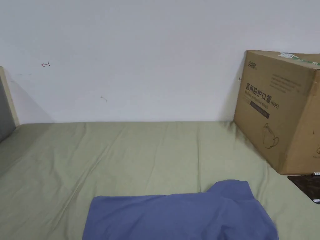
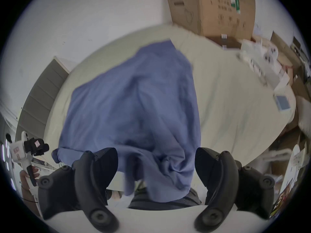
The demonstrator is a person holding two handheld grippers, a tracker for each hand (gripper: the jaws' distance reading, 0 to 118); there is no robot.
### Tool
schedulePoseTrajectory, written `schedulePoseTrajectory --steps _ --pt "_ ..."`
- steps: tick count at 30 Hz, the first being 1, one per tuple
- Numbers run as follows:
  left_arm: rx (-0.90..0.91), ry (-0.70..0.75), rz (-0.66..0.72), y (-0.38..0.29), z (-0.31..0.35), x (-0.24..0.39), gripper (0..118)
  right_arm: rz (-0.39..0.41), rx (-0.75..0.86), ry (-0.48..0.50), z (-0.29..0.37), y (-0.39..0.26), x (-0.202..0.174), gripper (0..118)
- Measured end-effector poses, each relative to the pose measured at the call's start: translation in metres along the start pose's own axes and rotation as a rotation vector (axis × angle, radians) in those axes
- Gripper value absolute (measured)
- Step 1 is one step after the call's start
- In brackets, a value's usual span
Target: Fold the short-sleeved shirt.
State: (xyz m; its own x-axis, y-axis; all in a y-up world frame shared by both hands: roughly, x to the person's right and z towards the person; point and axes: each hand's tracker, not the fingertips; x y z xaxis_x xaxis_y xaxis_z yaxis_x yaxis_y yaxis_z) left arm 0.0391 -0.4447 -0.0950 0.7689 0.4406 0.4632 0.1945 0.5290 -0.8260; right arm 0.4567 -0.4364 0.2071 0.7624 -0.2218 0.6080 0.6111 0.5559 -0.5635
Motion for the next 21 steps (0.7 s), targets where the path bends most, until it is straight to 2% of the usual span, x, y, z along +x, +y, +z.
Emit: schedulePoseTrajectory --steps 2,7,9,10,11,12,13,14,16,18,21 --pt "0.139 0.036 -0.118 0.008 0.033 0.033 100 0.045 0.138 0.016 0.031 0.005 -0.016 97" --pt "0.531 0.013 -0.296 0.006 0.079 0.085 99 0.096 0.544 0.179 0.079 0.009 -0.046 96" --pt "0.645 0.021 -0.344 0.001 0.084 0.092 92 0.13 0.688 0.188 0.088 0.007 -0.058 89" --pt "0.675 0.013 -0.363 0.001 0.086 0.099 74 0.135 0.734 0.179 0.086 0.007 -0.064 78" --pt "0.674 0.019 -0.375 0.002 0.086 0.107 30 0.137 0.763 0.187 0.087 0.009 -0.069 47" --pt "0.668 0.054 -0.382 0.005 0.082 0.114 1 0.13 0.763 0.196 0.086 0.014 -0.074 12" --pt "0.67 0.086 -0.387 0.009 0.079 0.116 1 0.126 0.753 0.186 0.083 0.017 -0.078 0" --pt "0.641 0.046 -0.372 0.017 0.078 0.116 0 0.126 0.753 0.189 0.079 0.024 -0.081 0" --pt "0.571 -0.047 -0.314 0.041 0.071 0.118 0 0.128 0.708 0.273 0.071 0.036 -0.083 0" --pt "0.524 0.001 -0.294 0.082 0.057 0.115 0 0.129 0.719 0.235 0.063 0.045 -0.087 0" --pt "0.267 0.048 -0.226 0.163 0.009 0.097 0 0.123 0.685 0.242 0.049 0.061 -0.085 0"
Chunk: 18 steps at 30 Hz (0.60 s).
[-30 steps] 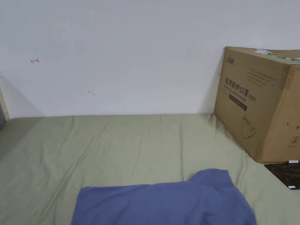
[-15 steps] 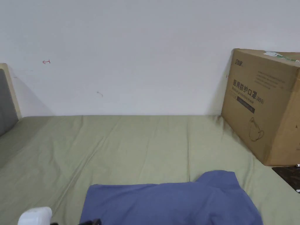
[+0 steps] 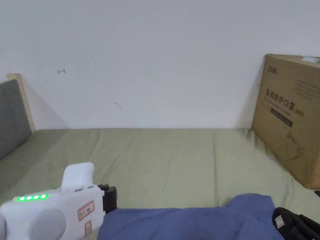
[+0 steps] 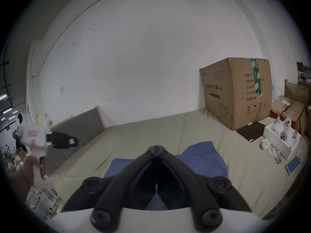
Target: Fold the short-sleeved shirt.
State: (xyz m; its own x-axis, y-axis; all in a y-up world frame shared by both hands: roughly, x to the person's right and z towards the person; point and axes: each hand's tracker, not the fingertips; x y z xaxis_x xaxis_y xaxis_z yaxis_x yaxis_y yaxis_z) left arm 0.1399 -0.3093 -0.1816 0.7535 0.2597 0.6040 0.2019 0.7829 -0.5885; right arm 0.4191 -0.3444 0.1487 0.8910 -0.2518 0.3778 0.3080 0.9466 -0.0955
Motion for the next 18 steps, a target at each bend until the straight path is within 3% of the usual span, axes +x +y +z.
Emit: schedulePoseTrajectory --steps 3,6,7,8,9,18 --pt "-0.265 0.026 0.05 0.036 -0.096 -0.047 0 -0.065 -0.041 0.011 -0.02 -0.001 0.013 0" --pt "-0.392 0.073 0.032 0.044 -0.176 -0.087 4 -0.102 -0.094 0.001 -0.042 -0.007 0.026 0" --pt "-0.429 0.102 0.018 0.044 -0.206 -0.1 28 -0.115 -0.116 0.001 -0.051 -0.01 0.031 0" --pt "-0.463 0.122 0.021 0.036 -0.221 -0.108 86 -0.127 -0.134 0.005 -0.058 -0.012 0.034 0" --pt "-0.491 0.147 0.028 0.033 -0.238 -0.117 110 -0.139 -0.148 0.011 -0.064 -0.015 0.037 0" --pt "-0.595 0.194 0.011 -0.022 -0.334 -0.148 111 -0.17 -0.252 0.021 -0.094 -0.046 0.057 0"
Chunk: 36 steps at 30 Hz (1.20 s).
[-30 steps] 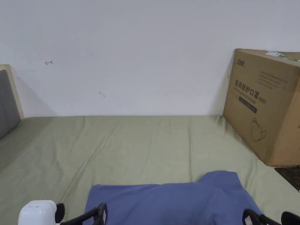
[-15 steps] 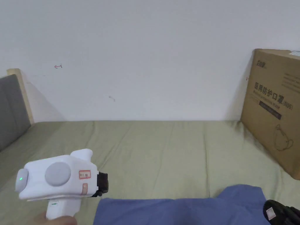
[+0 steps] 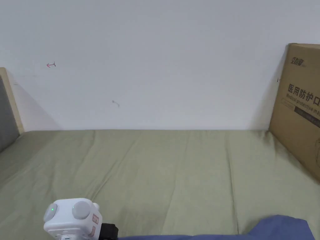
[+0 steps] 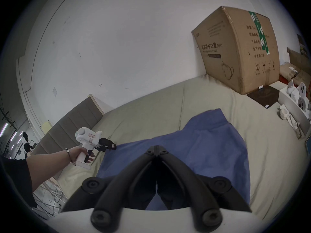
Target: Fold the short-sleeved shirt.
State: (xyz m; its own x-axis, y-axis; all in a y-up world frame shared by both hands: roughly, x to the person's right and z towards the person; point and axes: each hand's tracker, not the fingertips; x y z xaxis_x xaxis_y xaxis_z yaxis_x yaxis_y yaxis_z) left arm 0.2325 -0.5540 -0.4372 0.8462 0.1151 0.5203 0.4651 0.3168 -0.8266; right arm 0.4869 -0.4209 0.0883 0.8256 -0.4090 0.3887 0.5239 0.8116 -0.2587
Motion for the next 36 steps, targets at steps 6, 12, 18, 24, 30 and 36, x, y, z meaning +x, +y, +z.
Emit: schedulePoseTrajectory --steps 6,12,18,24,30,36 --pt "0.1 0.062 -0.043 -0.025 0.01 0.018 112 0.005 -0.029 -0.023 -0.002 -0.005 0.011 0" --pt "0.22 0.041 -0.215 -0.045 0.054 0.04 0 -0.016 -0.035 0.001 -0.031 0.041 0.052 0" --pt "0.25 -0.069 -0.191 -0.046 0.103 0.048 0 -0.034 -0.193 -0.157 -0.129 0.12 0.114 49" --pt "0.282 -0.101 -0.159 -0.048 0.123 0.048 0 -0.097 -0.496 -0.354 -0.242 0.127 0.192 116" --pt "0.264 -0.065 -0.168 -0.048 0.113 0.042 0 0.021 -0.726 -0.451 -0.292 0.086 0.216 112" --pt "0.228 -0.048 -0.141 -0.047 0.097 0.031 0 0.094 -0.57 -0.442 -0.262 0.087 0.187 75"
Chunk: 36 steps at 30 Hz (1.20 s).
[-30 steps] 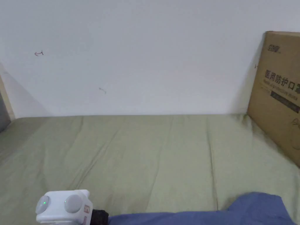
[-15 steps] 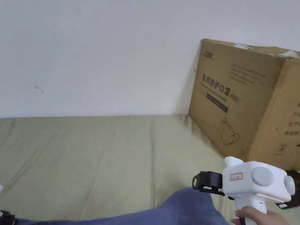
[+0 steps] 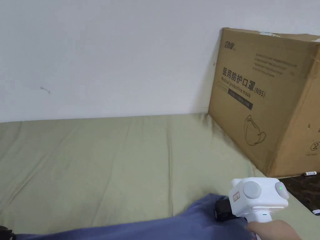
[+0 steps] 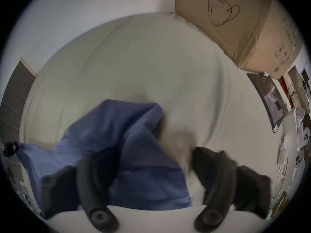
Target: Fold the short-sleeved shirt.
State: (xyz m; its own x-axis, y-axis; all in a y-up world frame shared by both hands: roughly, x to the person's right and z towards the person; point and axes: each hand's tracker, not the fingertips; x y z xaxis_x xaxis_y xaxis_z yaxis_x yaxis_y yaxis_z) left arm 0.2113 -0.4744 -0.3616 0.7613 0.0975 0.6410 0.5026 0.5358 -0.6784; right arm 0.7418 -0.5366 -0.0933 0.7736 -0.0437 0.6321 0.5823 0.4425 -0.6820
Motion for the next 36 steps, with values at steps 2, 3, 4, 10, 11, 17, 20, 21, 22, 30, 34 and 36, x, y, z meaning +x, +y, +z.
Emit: schedulePoseTrajectory --steps 2,3,4,10,11,17,20,21,22,30,34,36 --pt "0.017 0.011 0.021 -0.004 0.0 -0.001 0 0.01 0.047 0.055 0.016 -0.005 0.002 1" --pt "0.019 0.002 0.035 -0.007 0.001 -0.002 0 -0.011 0.042 0.126 0.025 -0.009 0.001 1" --pt "0.021 -0.002 0.051 -0.009 0.004 -0.001 0 -0.032 0.071 0.129 0.038 -0.013 0.001 2" --pt "0.137 -0.013 0.094 0.005 0.054 0.005 0 0.009 0.279 0.124 0.136 -0.002 -0.005 2" --pt "0.159 -0.014 0.085 0.01 0.065 0.007 0 0.011 0.304 0.122 0.152 0.005 -0.006 2" --pt "0.319 -0.016 0.075 0.054 0.154 0.013 0 0.037 0.495 0.106 0.258 0.038 -0.026 1" --pt "0.389 -0.007 0.104 0.083 0.191 0.009 0 -0.009 0.566 0.129 0.309 0.049 -0.038 2" --pt "0.412 0.016 0.077 0.091 0.201 0.01 0 -0.017 0.573 0.136 0.32 0.055 -0.042 2" --pt "0.434 0.029 0.055 0.104 0.212 0.011 0 -0.021 0.592 0.141 0.333 0.061 -0.045 2" --pt "0.553 0.052 0.067 0.171 0.258 0.011 0 0.024 0.716 0.102 0.397 0.119 -0.079 2" --pt "0.606 0.104 0.035 0.204 0.261 0.016 0 0.048 0.794 0.04 0.411 0.162 -0.087 2" --pt "0.633 0.114 0.044 0.221 0.261 0.017 0 0.058 0.84 0.014 0.414 0.185 -0.088 2"
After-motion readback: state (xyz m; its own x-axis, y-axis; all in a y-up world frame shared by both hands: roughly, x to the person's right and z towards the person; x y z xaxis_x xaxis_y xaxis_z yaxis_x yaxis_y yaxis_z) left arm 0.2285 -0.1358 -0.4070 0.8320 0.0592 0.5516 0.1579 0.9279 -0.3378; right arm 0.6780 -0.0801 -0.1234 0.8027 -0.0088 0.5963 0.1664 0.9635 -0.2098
